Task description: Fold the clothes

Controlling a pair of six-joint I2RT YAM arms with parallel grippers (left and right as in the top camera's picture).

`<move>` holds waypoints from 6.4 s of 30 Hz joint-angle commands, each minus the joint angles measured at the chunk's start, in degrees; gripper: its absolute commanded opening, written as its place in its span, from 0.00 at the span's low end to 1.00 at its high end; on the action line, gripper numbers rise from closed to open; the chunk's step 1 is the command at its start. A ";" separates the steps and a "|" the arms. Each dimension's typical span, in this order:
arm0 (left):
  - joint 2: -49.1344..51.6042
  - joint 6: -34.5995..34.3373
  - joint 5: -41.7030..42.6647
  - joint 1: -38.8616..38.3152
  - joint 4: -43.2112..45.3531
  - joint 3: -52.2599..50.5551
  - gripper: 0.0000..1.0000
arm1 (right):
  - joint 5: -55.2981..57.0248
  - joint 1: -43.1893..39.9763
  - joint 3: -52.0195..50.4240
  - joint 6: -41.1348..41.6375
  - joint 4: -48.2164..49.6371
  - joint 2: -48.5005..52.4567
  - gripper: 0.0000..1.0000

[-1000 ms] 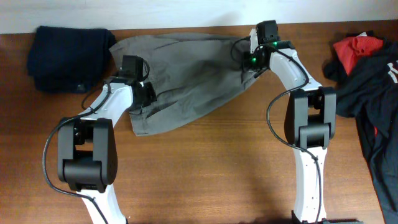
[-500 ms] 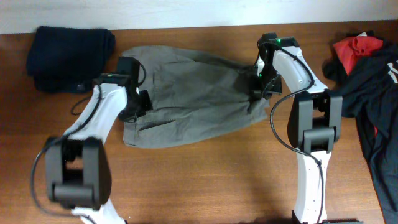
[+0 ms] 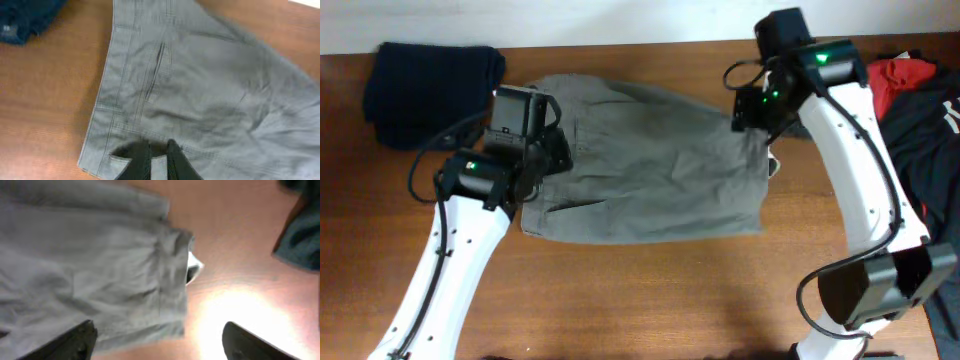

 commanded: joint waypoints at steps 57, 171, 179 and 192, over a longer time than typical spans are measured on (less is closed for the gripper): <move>5.68 0.46 -2.34 1.07 3.50 -0.13 0.78 | -5.79 -12.26 11.06 -8.28 22.01 25.38 0.88; 17.84 4.87 -0.61 1.62 3.21 -0.13 0.27 | 1.25 -0.94 -5.46 3.89 7.32 12.50 0.36; 17.88 1.16 -0.39 4.31 -1.55 -0.20 0.99 | -3.65 -14.36 -4.57 -15.56 5.27 12.61 0.99; 17.88 0.83 0.87 5.90 -1.75 -0.35 0.99 | -30.84 -22.86 -20.52 -38.75 17.70 16.41 0.99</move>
